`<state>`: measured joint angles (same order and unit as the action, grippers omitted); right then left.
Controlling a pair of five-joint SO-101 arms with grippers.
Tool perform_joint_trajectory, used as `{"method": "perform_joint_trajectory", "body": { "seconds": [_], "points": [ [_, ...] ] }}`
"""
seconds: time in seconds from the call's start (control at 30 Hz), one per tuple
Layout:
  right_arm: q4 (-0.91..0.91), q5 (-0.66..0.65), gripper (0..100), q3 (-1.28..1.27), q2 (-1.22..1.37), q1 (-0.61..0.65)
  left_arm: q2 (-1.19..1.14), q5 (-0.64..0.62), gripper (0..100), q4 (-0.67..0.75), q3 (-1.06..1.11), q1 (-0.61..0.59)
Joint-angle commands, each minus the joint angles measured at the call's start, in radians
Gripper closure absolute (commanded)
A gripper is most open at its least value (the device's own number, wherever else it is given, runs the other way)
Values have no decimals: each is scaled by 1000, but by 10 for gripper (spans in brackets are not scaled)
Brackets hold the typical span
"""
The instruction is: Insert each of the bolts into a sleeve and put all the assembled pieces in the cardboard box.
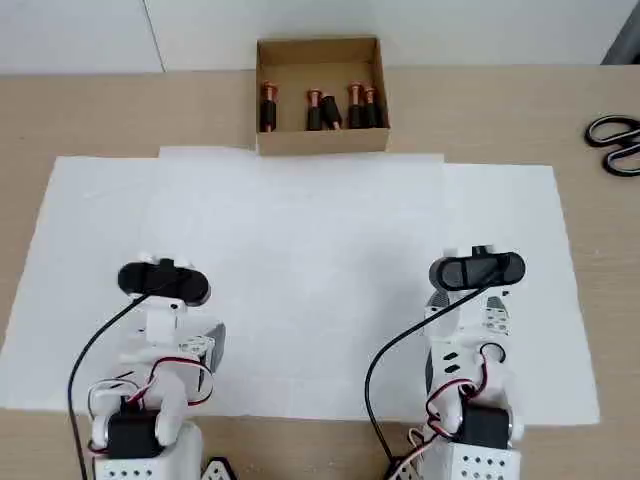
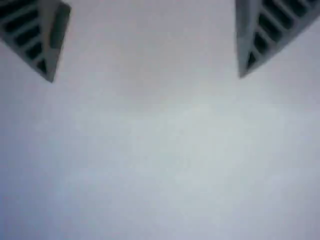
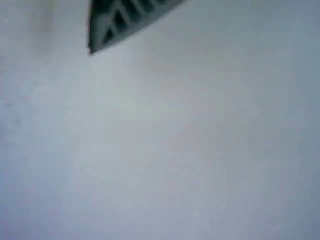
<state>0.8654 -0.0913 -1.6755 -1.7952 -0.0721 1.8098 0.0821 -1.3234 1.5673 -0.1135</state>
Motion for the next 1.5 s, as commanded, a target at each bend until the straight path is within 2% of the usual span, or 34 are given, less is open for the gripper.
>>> {"method": "perform_joint_trajectory", "body": {
  "seconds": [0.0,1.47],
  "points": [
    [33,-5,813,-8,-4,-2,8,2,776,26,2,-2],
    [59,-3,813,-8,-10,-1,8,3,776,26,2,0]
  ]
}}
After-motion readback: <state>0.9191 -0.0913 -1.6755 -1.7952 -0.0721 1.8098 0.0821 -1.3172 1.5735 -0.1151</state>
